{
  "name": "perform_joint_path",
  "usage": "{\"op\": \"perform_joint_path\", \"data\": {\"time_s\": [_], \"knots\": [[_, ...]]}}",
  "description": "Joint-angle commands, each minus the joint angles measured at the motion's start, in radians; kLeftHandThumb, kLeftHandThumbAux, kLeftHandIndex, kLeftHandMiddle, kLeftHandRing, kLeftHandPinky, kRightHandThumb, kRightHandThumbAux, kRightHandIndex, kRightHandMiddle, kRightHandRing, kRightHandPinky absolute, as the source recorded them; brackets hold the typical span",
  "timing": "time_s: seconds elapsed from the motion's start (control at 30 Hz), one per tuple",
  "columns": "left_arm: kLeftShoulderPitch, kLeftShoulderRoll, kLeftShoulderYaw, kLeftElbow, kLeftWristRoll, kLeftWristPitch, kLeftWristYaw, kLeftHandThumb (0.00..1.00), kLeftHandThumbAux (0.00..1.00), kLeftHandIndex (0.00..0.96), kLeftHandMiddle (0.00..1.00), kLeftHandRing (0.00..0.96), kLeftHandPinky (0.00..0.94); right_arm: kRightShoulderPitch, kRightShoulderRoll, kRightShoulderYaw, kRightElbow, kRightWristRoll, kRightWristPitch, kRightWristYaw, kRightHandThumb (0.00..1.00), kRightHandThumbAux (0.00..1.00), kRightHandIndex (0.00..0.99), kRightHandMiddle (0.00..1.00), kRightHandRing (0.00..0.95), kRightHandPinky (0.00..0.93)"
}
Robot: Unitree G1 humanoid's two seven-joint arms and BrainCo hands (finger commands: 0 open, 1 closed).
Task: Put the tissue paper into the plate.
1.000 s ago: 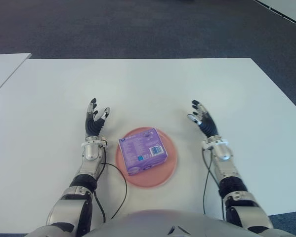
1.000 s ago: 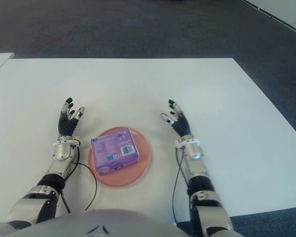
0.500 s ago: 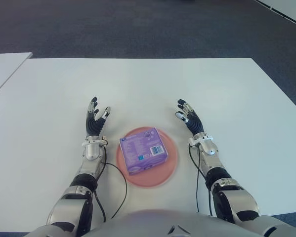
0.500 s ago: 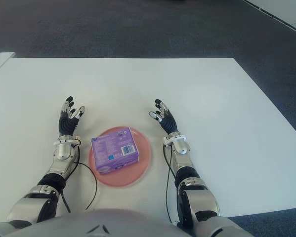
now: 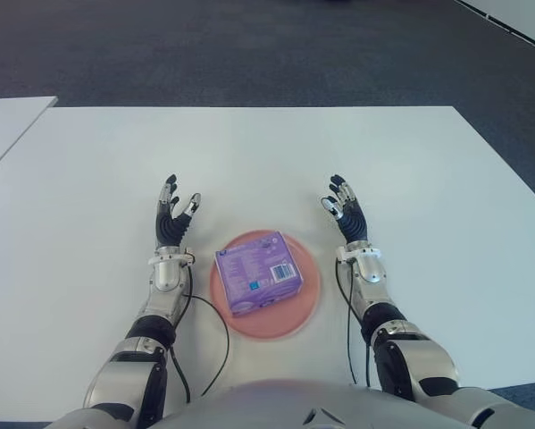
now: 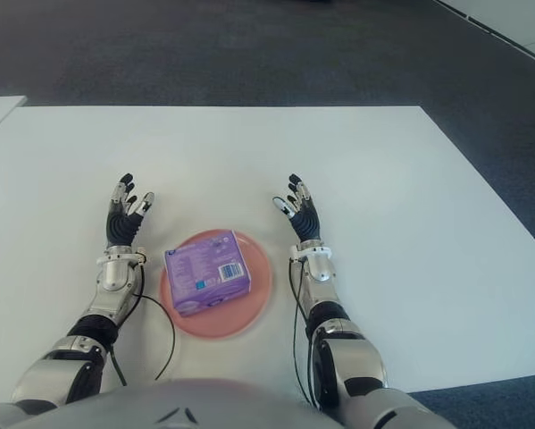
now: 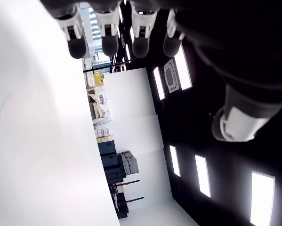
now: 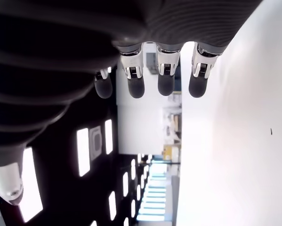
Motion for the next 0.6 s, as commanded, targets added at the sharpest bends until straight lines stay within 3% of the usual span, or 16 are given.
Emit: {"op": "perform_joint_path", "data": {"time_s": [0.03, 0.6], "knots": [[0.110, -0.025, -0.013, 0.071, 0.025, -0.003, 0.007, 0.000, 0.532, 0.018, 0.000, 0.000, 0.000, 0.076, 0.035, 0.003, 0.058, -0.019, -0.011, -0.049, 0.000, 0.548, 0.000, 0.000, 0.000, 0.000], [0.107, -0.018, -0.009, 0.078, 0.026, -0.019, 0.006, 0.000, 0.537, 0.023, 0.000, 0.000, 0.000, 0.074, 0.029, 0.025, 0.084, -0.071, -0.063, -0.148, 0.000, 0.695, 0.000, 0.000, 0.000, 0.000]]}}
